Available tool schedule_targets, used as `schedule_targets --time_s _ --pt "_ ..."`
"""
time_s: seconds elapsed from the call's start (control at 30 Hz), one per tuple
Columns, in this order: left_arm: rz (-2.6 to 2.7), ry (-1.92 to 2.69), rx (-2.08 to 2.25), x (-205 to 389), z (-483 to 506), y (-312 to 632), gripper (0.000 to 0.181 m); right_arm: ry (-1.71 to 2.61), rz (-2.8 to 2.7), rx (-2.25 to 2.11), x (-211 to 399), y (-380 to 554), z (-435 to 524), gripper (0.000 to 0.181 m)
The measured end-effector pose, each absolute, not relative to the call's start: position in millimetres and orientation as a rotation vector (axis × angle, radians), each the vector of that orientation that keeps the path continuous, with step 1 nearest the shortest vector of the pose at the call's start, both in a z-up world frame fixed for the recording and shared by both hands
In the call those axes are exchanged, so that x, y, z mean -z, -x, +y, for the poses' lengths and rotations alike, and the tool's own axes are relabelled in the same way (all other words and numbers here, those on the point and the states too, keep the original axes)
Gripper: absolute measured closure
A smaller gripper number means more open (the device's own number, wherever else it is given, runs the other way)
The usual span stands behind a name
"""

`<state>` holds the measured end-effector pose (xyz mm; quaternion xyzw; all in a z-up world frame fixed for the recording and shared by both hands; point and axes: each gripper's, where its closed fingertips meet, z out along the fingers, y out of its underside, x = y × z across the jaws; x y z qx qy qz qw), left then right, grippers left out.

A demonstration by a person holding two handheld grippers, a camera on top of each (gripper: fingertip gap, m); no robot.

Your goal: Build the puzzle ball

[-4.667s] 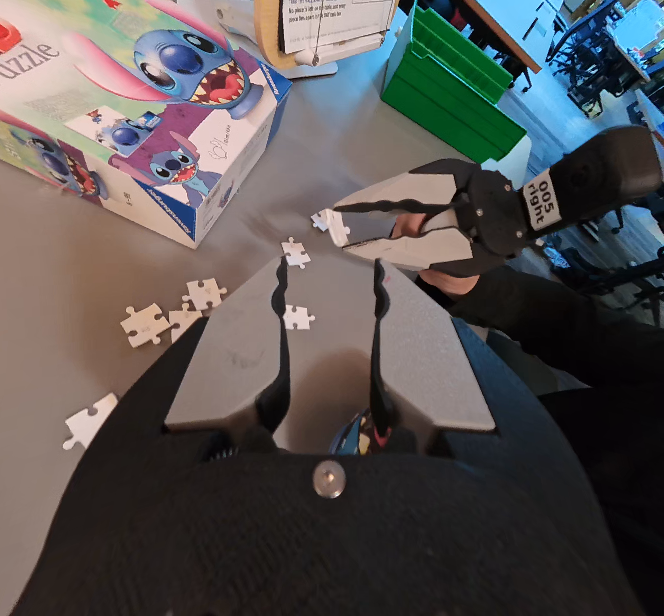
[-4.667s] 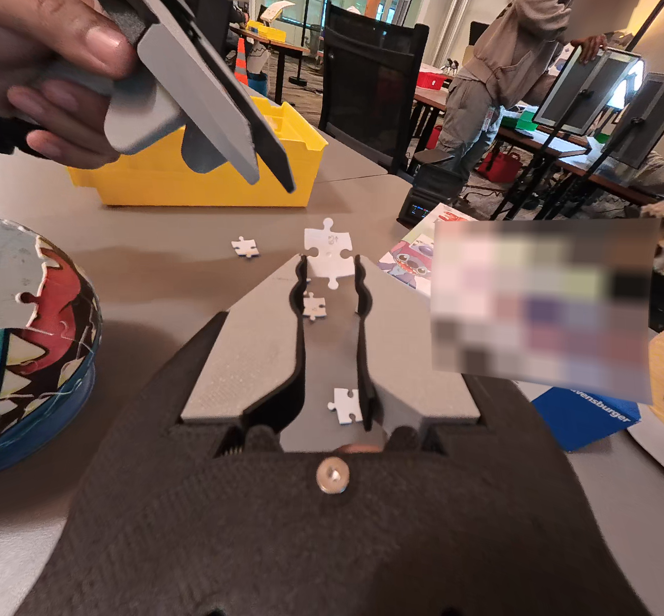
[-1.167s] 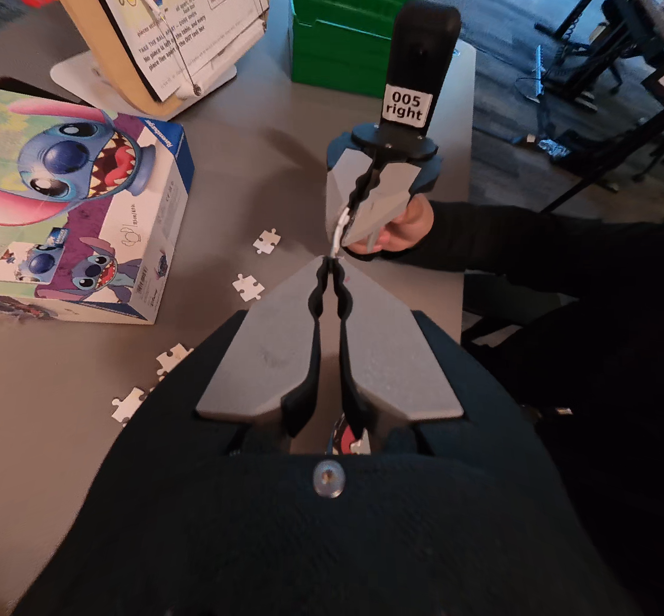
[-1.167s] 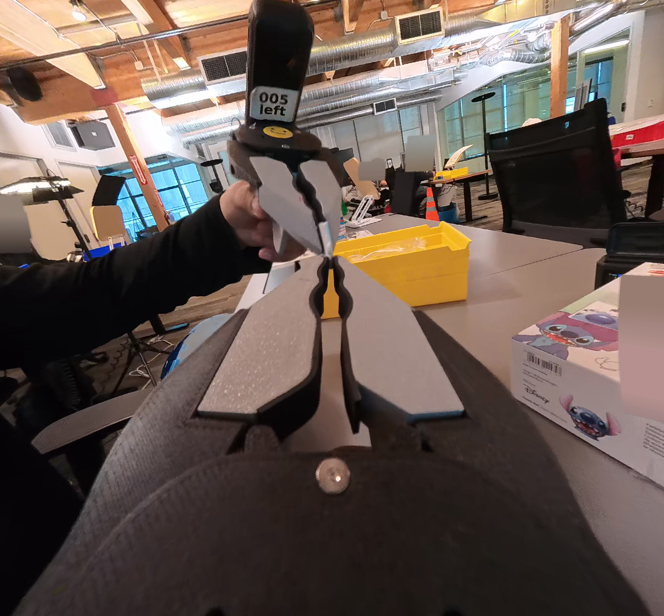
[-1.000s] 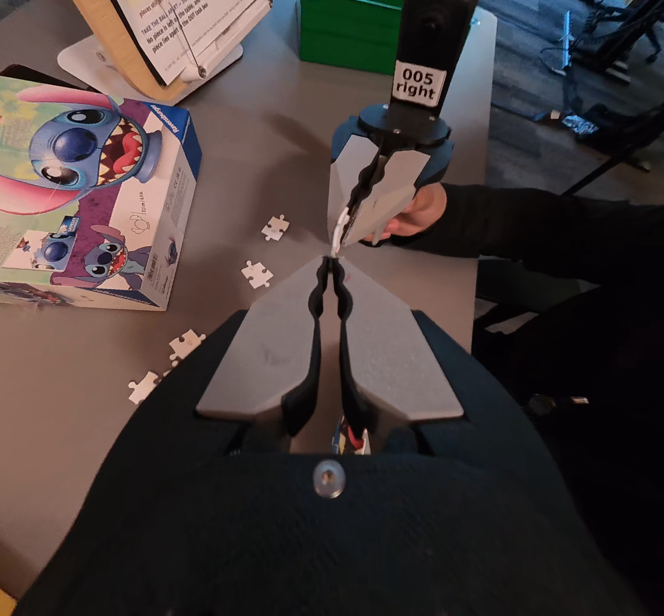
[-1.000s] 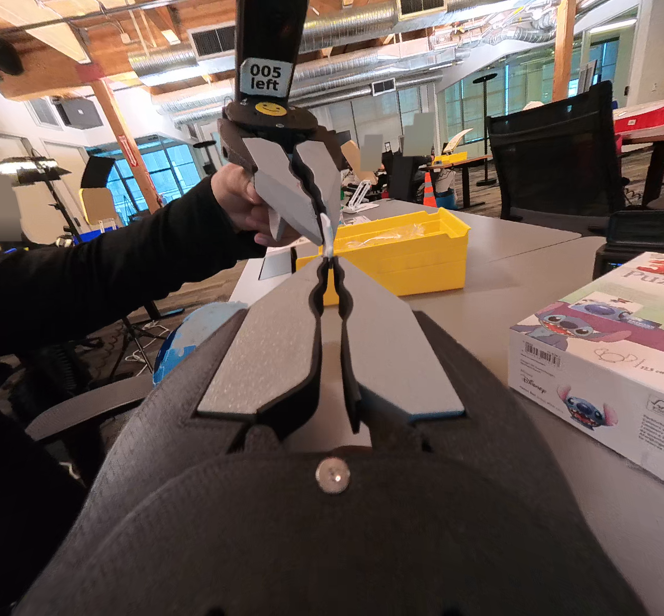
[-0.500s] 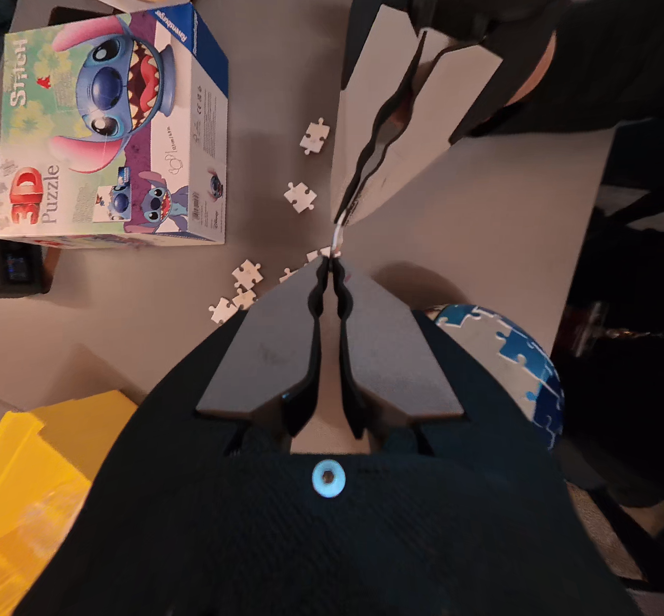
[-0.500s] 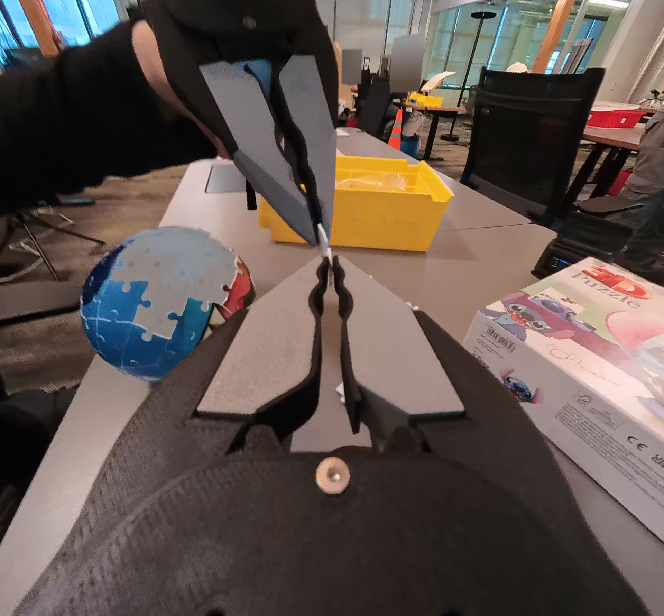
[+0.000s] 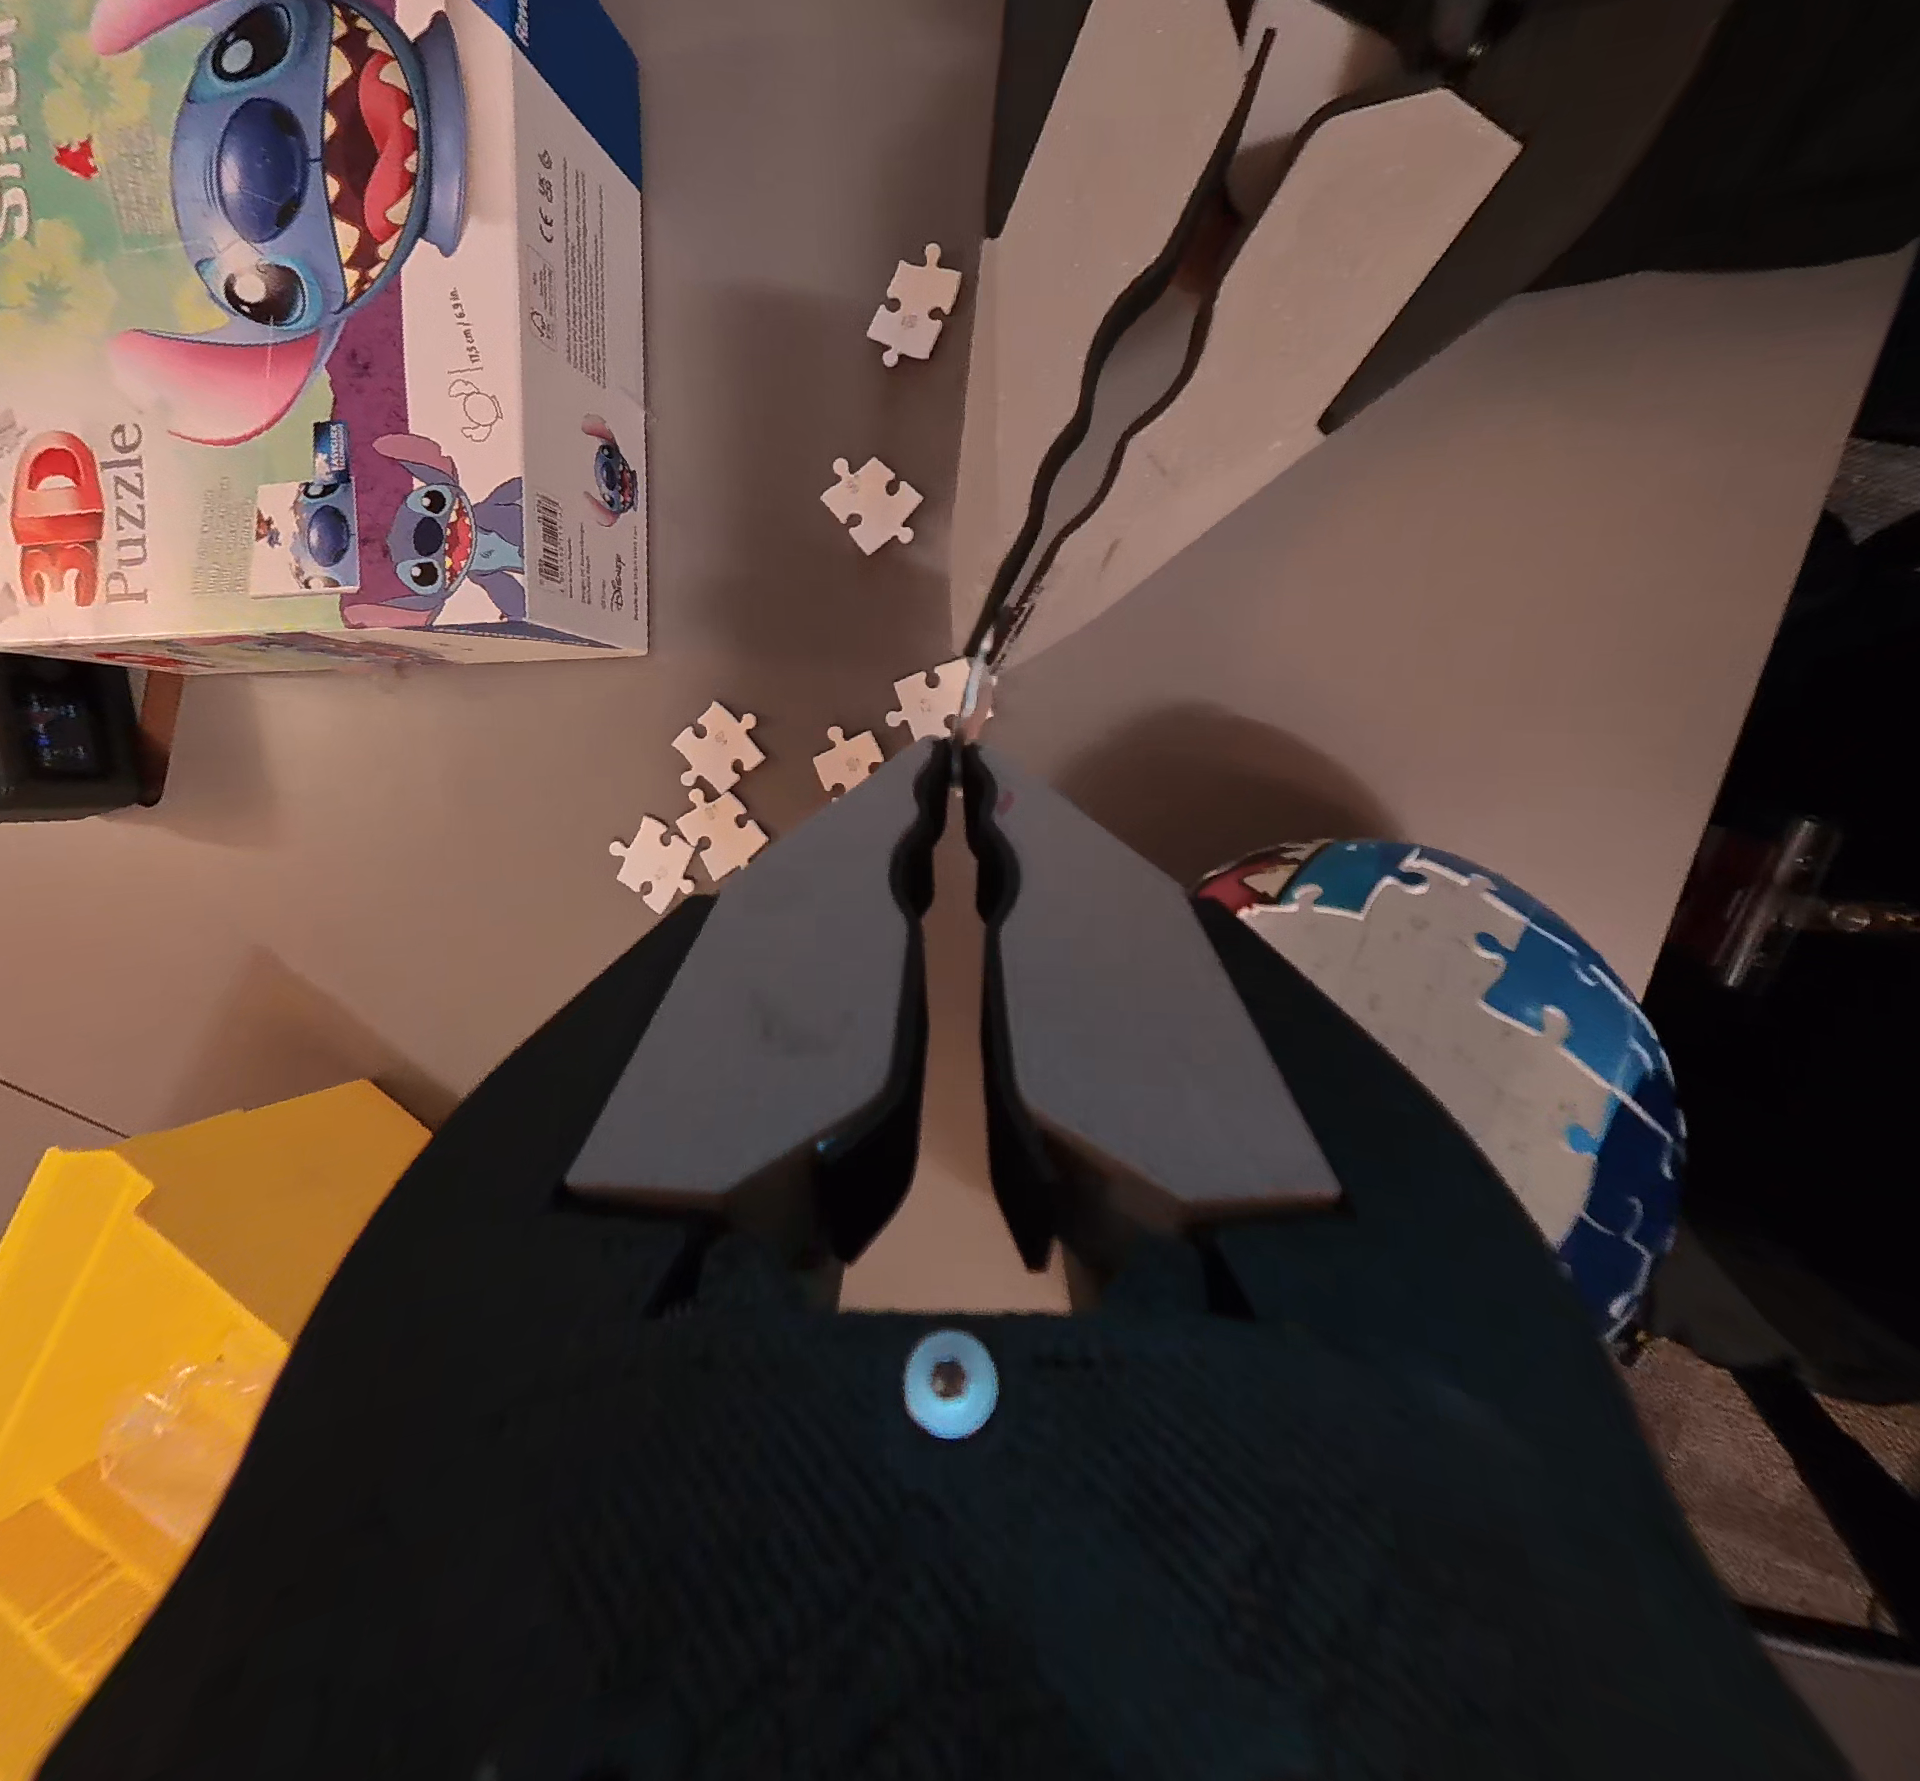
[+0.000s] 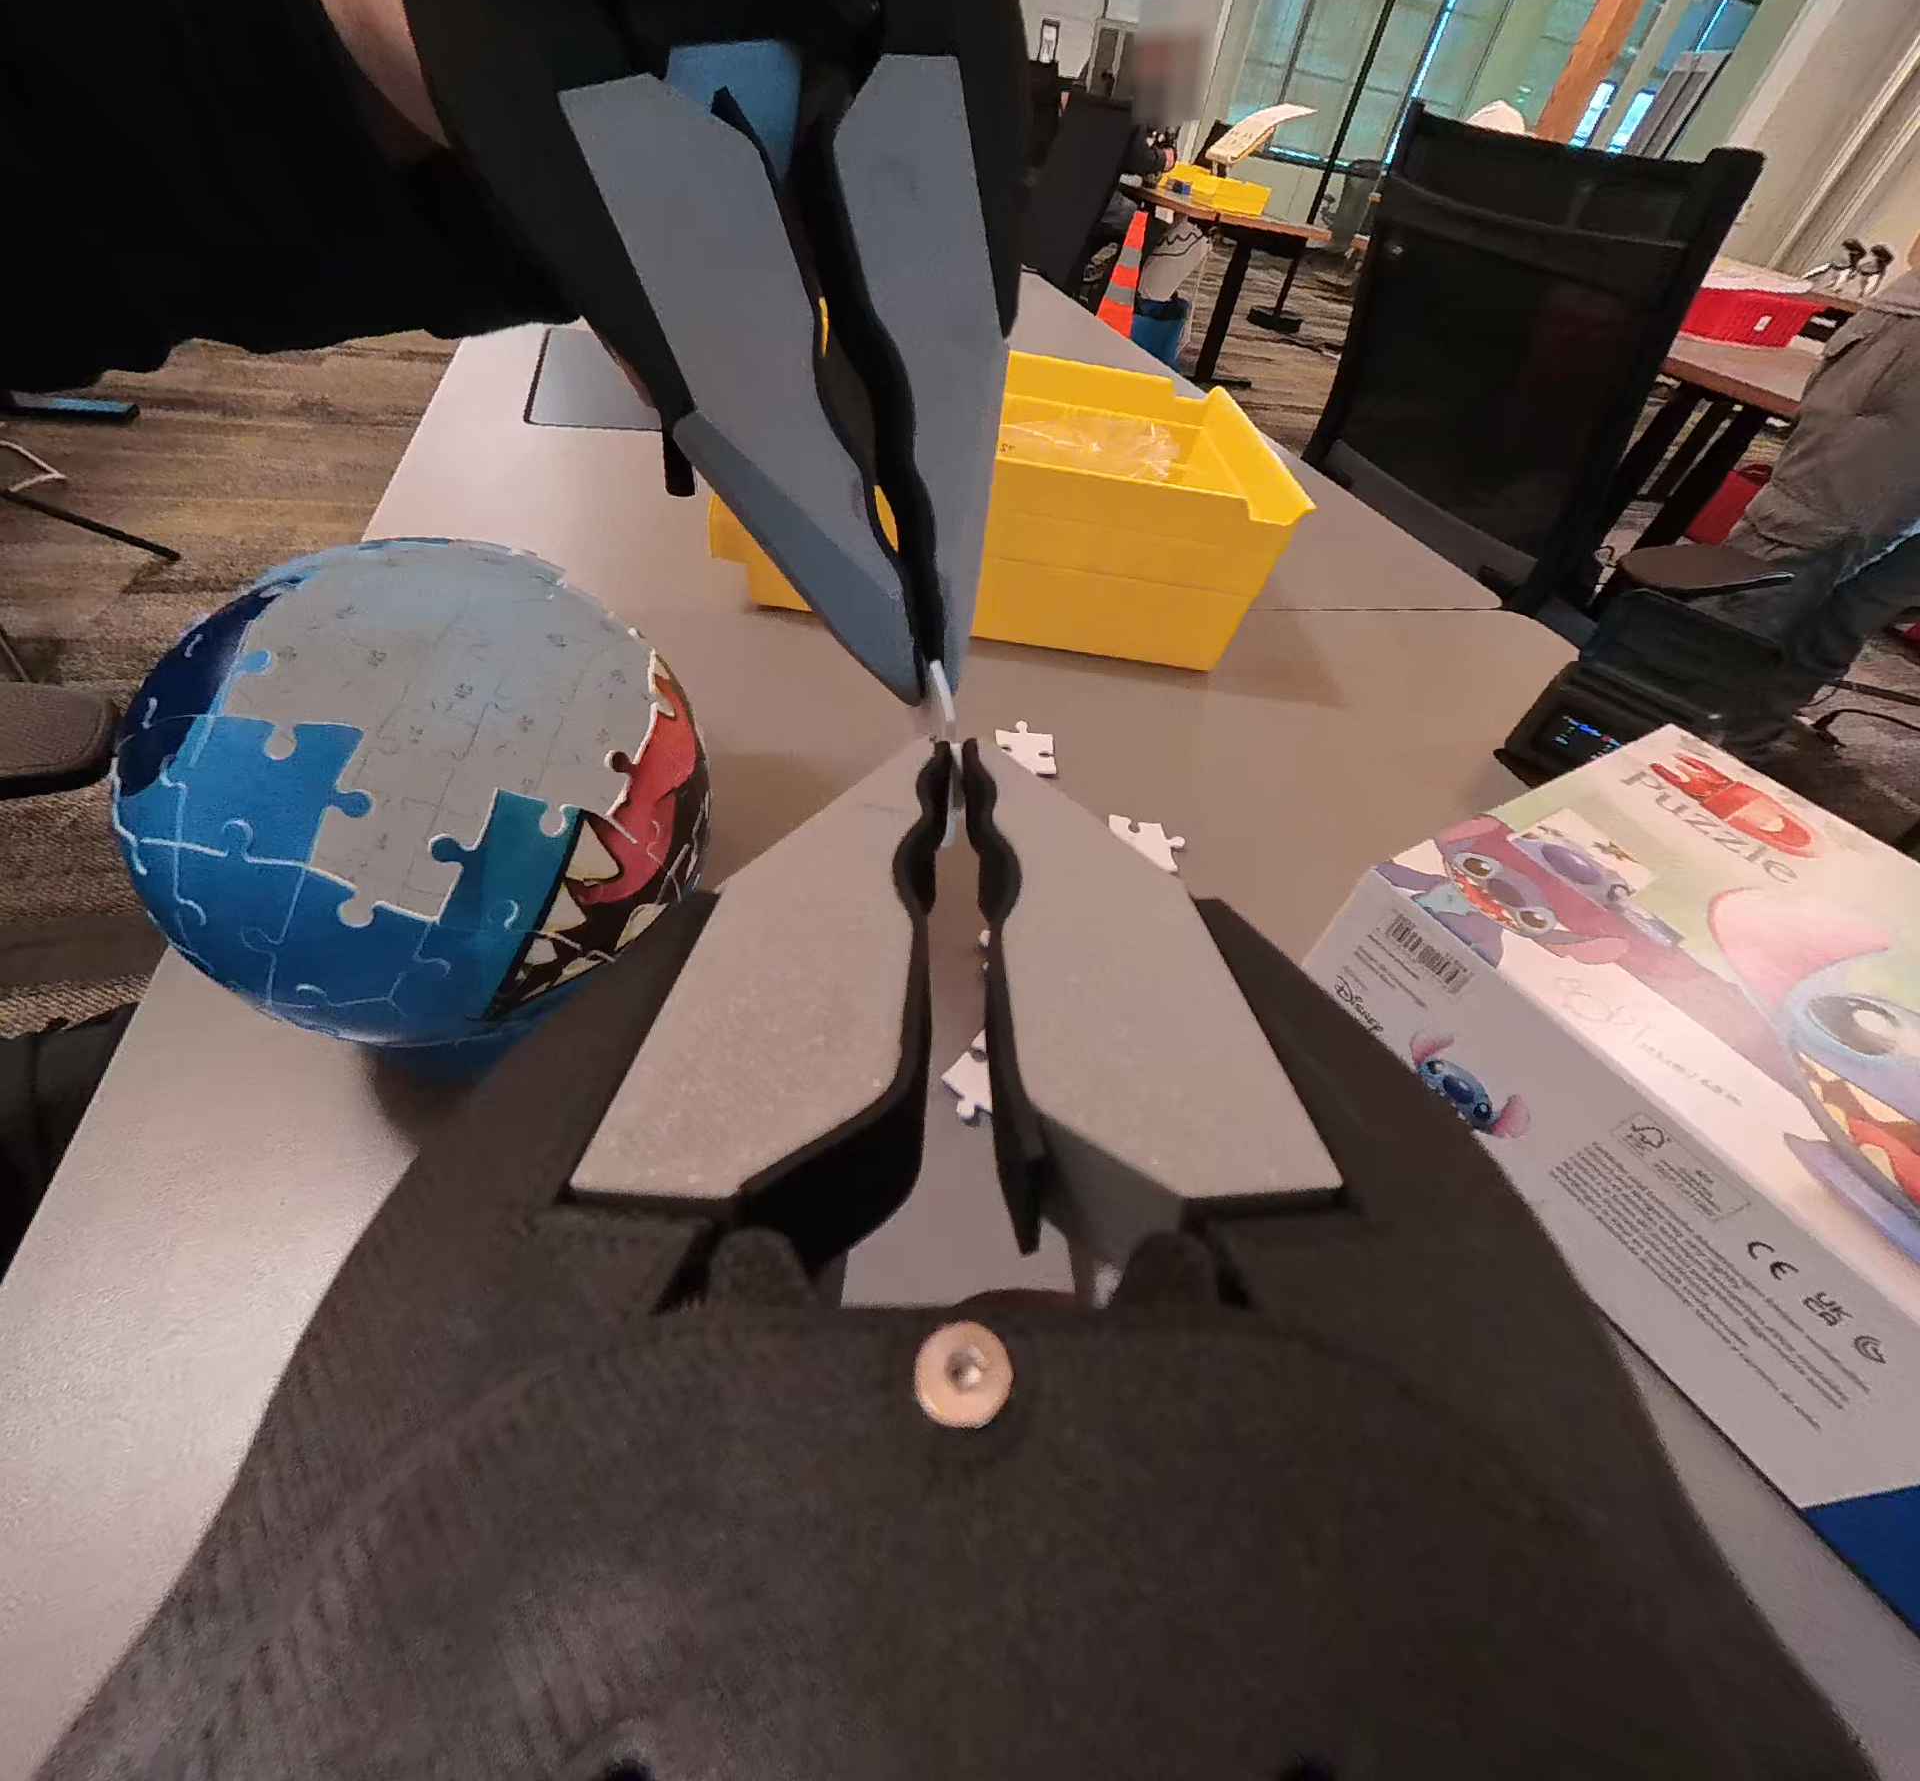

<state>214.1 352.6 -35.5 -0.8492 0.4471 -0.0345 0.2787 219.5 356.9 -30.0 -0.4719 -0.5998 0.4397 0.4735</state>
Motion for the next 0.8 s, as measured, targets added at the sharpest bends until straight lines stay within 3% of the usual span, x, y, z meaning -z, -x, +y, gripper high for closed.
schedule_targets --time_s 0.17,0.3,0.67,0.8 --pt "1.088 2.242 0.182 26 353 -215 0.178 1.158 -1.444 -1.136 25 -221 354 0.181" --pt "0.960 2.214 0.189 14 350 -195 0.157 1.180 -1.410 -1.229 22 -224 355 0.181" --pt "0.487 1.919 0.388 -8 256 -90 0.134 1.247 -1.469 -1.292 33 -218 341 0.181" --pt "0.497 1.858 0.495 15 222 -96 0.114 1.264 -1.491 -1.286 40 -212 335 0.181"
